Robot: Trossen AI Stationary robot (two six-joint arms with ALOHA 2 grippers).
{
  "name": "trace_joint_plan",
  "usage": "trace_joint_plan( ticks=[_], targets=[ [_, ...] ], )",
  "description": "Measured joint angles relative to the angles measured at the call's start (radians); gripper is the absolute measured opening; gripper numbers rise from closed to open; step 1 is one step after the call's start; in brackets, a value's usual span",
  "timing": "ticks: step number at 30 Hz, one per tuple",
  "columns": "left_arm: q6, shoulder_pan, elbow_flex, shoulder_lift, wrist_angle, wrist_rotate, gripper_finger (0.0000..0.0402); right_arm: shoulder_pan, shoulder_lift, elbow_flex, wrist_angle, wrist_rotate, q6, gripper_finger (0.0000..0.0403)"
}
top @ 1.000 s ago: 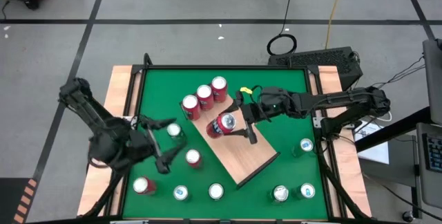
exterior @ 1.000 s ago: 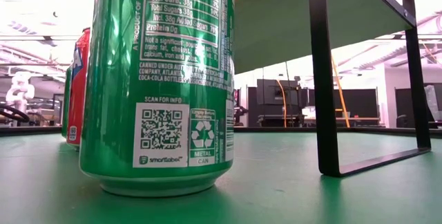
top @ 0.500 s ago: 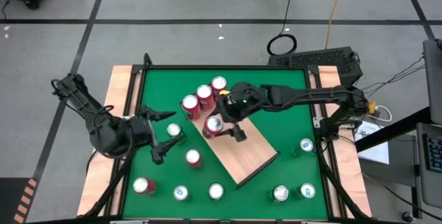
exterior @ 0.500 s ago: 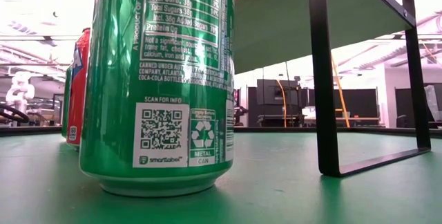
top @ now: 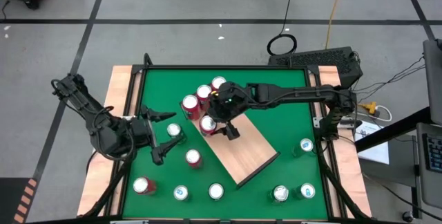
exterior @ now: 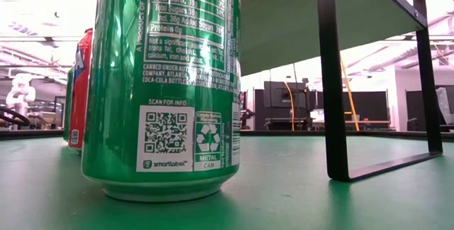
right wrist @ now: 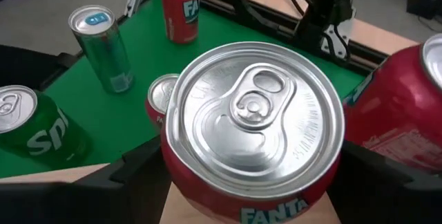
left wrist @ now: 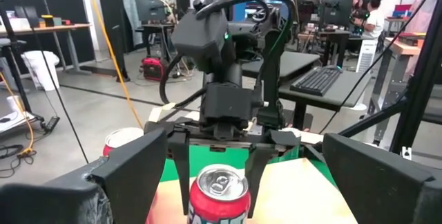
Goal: Place canned beverage on shelf
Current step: Put the red soda can on the shelf
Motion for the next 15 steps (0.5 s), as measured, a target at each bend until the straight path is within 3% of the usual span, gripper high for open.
trace_joint_plan(
  ticks=[15],
  targets=[
    [0.001,0.000,0.000,0.000,-0.003,0.000,0.0385,-0.018,0.003,0.000,0.000,-0.051,0.043,0.0304]
  ],
)
